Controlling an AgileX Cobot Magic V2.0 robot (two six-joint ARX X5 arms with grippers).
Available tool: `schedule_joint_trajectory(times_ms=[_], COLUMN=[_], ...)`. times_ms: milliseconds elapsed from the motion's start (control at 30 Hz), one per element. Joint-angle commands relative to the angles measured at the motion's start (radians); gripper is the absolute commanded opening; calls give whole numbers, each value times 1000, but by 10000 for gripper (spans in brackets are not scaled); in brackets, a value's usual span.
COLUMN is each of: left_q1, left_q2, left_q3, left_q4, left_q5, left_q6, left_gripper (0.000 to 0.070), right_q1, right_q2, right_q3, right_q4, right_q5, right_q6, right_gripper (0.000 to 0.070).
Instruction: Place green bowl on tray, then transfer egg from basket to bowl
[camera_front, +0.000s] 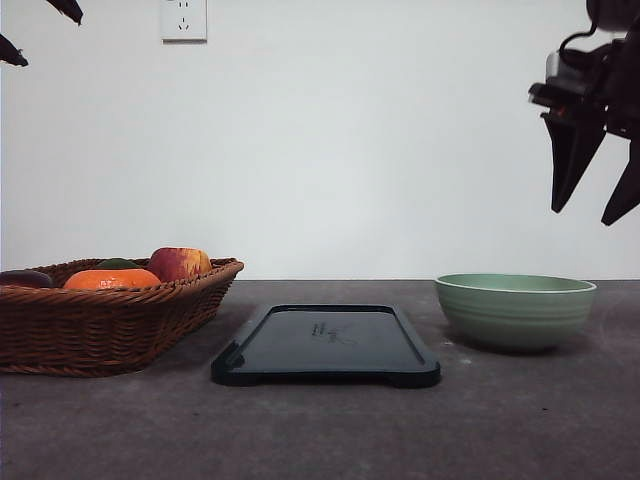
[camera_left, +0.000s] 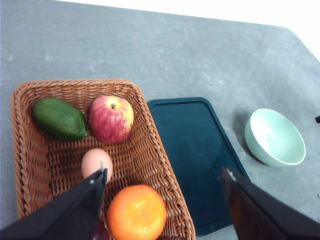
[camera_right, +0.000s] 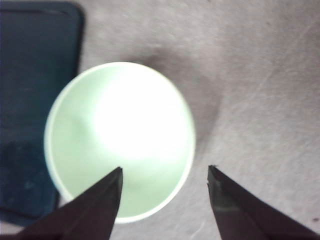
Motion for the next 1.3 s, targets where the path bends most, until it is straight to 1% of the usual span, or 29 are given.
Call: schedule_joint_trajectory(times_ms=[0, 300, 667, 733, 867, 900, 933, 1067, 1267], left_q1=[-2, -2, -2, -2, -2, -2, -2, -2, -2], left_q2=[6, 6, 6, 6, 6, 6, 6, 6, 6], left_q3=[24, 24, 24, 24, 24, 24, 24, 24, 24], left_q4=[12, 12, 11, 11, 11, 11, 11, 11, 10], left_q5=[4, 3, 3, 3, 3, 3, 3, 3, 3], left_q6=[5, 5, 5, 5, 5, 5, 5, 5, 5], left_gripper=[466, 466, 466, 466, 466, 466, 466, 466, 466], right_q1=[2, 2, 3, 3, 3, 4, 4, 4, 10], right_q2=[40, 129, 198, 211, 228, 229, 229, 228, 223], right_q3=[35, 45, 45, 45, 45, 45, 45, 51, 104], right_q4=[-8, -28, -33, -33, -33, -33, -32, -50, -153], right_q5=[8, 9, 9, 9, 9, 9, 9, 9, 8], right_q6=[-23, -30, -33, -33, -33, -33, -33, -34, -54], right_gripper=[337, 337, 328, 270, 96, 40, 3, 0, 0])
